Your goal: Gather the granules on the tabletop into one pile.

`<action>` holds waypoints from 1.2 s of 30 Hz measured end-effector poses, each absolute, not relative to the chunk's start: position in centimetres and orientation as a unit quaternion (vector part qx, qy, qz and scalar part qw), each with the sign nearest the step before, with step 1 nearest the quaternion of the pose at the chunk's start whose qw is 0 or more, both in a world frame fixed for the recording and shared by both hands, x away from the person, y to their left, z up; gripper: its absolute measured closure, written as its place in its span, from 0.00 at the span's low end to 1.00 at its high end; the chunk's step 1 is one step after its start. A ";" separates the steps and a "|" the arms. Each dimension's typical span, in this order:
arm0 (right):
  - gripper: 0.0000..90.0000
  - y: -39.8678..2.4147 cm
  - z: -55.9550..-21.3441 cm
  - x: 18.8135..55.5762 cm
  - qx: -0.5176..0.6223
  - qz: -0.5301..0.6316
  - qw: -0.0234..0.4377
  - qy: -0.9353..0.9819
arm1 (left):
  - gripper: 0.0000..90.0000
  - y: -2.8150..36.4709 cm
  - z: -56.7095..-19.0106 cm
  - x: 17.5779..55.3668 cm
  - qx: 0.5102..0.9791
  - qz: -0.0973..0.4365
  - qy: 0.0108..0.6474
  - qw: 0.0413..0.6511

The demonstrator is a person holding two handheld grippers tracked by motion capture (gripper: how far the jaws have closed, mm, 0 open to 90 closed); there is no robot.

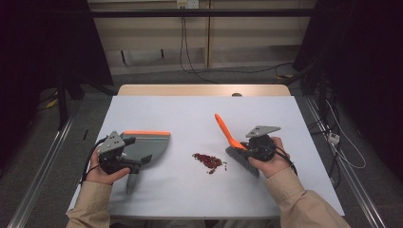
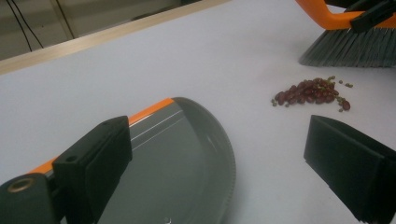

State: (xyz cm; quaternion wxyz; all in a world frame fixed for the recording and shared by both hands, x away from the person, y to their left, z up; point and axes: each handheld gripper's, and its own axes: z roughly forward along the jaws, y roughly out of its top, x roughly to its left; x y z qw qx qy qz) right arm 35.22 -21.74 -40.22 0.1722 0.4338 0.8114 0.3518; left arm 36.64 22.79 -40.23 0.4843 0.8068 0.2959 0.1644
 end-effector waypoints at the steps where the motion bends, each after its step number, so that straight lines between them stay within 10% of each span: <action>1: 0.80 -21.6 -40.3 35.2 0.440 0.359 0.173 0.805 | 0.09 22.8 -40.2 36.6 0.807 0.166 0.295 0.483; 36: 0.80 -13.5 -42.1 36.3 0.455 0.438 0.222 0.743 | 0.09 22.9 -40.0 36.6 0.806 0.168 0.295 0.485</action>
